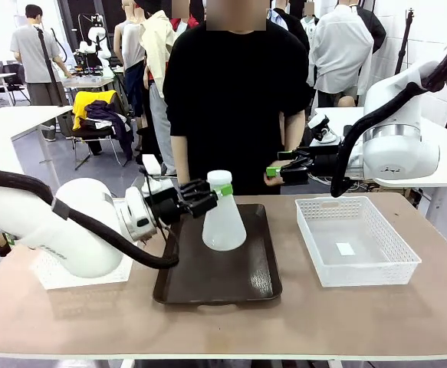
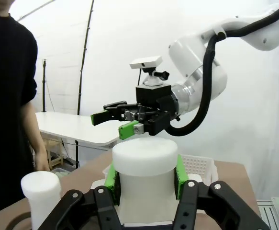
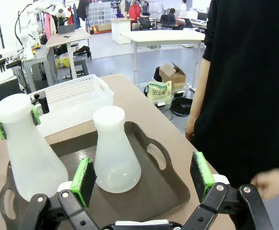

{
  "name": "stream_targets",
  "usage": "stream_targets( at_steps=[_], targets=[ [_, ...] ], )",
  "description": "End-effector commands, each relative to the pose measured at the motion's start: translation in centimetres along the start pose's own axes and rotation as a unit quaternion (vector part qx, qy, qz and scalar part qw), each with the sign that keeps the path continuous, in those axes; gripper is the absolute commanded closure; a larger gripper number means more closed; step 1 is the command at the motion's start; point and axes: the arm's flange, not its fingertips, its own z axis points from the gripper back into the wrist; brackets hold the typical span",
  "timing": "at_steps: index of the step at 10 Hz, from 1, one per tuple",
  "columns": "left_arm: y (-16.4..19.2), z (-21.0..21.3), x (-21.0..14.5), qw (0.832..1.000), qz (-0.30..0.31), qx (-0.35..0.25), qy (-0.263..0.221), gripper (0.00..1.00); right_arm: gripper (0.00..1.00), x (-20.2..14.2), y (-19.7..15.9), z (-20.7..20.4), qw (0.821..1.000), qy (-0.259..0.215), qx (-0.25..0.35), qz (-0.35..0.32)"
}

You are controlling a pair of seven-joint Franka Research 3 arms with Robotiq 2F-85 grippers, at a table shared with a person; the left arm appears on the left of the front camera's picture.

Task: Prepare the laboratory tools.
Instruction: Place the picked Big flask upright in the Handle tray as directed by the person.

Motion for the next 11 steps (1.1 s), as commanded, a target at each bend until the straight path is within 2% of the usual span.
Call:
stream_targets(
  at_steps=[1,4,8,11],
  targets=[
    [-1.3,-0.9,-5.5,1.0,-0.025,0.013,-0.009,1.0,0.0,0.0,0.1,0.0,1.0,0.004,0.001,-0.004],
    [-1.5,-1.0,-6.5,0.999,-0.031,0.008,-0.002,1.0,0.0,0.0,0.1,0.0,1.0,0.004,0.001,-0.004],
    [-2.0,-0.9,-7.5,0.997,-0.055,-0.02,0.041,1.0,0.0,0.0,0.1,0.0,1.0,0.004,0.001,-0.004],
    [-1.6,-0.9,-9.4,0.995,-0.075,-0.026,0.055,1.0,0.0,0.0,0.1,0.0,1.0,0.004,0.001,-0.004]
  ],
)
